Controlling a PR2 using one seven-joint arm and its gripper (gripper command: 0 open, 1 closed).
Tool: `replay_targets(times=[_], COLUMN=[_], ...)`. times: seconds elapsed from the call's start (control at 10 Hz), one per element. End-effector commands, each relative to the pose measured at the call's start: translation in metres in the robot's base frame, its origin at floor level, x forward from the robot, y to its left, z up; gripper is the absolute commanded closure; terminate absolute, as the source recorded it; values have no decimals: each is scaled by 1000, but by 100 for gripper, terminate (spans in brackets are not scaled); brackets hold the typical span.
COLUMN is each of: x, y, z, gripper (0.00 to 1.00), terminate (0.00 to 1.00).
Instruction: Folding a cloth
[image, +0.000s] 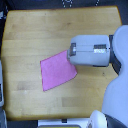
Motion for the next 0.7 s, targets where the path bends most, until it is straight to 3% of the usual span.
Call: replay_targets(times=[0.0,0.3,0.6], x=[5,-2,-33], y=[8,57,132], z=[27,53,61], gripper=[100,100,100], terminate=[0,0,0])
